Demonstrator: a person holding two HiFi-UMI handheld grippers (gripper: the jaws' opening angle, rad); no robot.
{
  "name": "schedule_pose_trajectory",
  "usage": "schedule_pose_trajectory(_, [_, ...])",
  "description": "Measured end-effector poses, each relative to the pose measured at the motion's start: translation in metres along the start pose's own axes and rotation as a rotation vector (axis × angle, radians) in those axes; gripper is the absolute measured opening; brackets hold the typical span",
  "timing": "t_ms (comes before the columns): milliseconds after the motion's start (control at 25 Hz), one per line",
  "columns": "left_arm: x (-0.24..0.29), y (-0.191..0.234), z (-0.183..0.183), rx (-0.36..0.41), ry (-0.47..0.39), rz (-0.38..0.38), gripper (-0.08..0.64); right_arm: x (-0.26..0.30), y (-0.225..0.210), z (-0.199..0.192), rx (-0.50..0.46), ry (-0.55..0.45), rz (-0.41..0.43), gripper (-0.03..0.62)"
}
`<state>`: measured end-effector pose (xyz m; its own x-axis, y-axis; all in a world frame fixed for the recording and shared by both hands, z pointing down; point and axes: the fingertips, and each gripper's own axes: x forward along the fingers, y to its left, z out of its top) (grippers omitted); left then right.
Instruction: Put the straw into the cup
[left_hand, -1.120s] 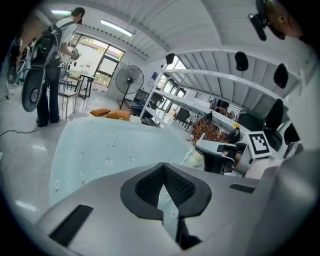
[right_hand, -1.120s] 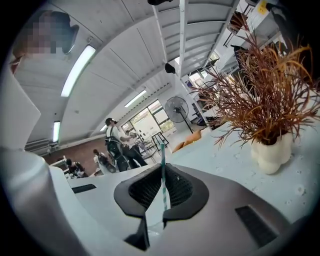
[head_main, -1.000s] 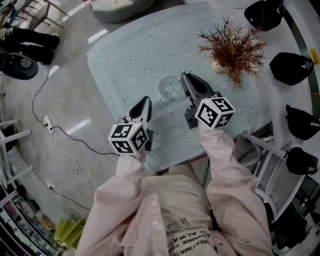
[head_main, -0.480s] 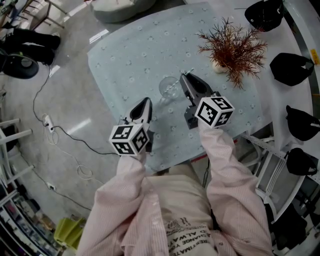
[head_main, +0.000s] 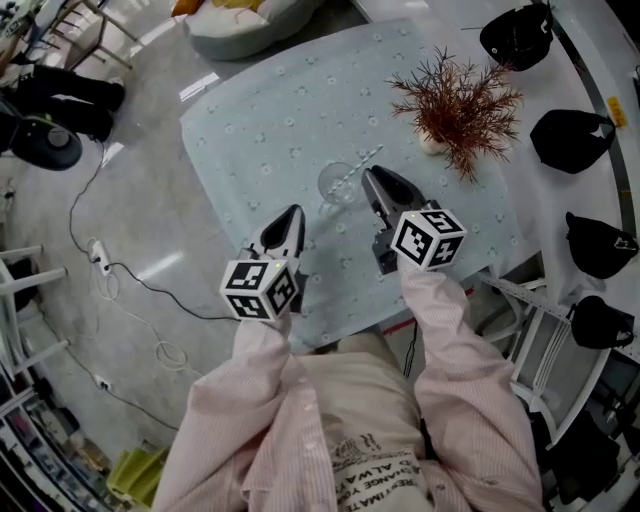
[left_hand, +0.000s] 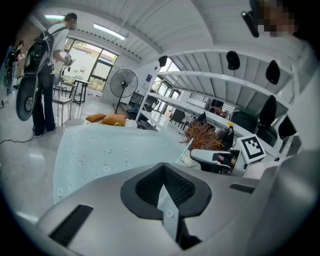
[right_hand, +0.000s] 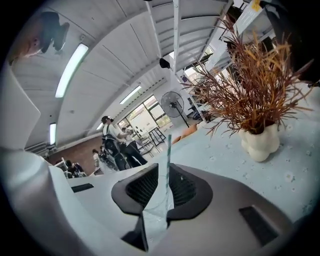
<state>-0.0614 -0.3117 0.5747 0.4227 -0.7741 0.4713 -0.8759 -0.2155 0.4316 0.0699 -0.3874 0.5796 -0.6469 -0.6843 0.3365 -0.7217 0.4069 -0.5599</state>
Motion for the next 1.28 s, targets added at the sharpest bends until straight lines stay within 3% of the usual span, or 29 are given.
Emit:
schedule_pose_trajectory(240, [-0.023, -0.020, 0.013, 0.076, -0.013, -0.033, -0.002, -0.026, 0.021, 0.012, -0.066, -0.030, 0.017, 0.012])
schedule_pose_trajectory(640, [-0.055, -0.039, 0.052, 0.185, -0.114, -0.053, -0.001, -0.056, 0.066, 0.049, -0.258, -0.095, 0.087, 0.000])
schedule_pose_trajectory(1280, [-0.100, -0.043, 0.109, 0.245, -0.285, 0.006, -0.001, -0.099, 0.096, 0.104, -0.341, -0.232, 0.115, 0.000])
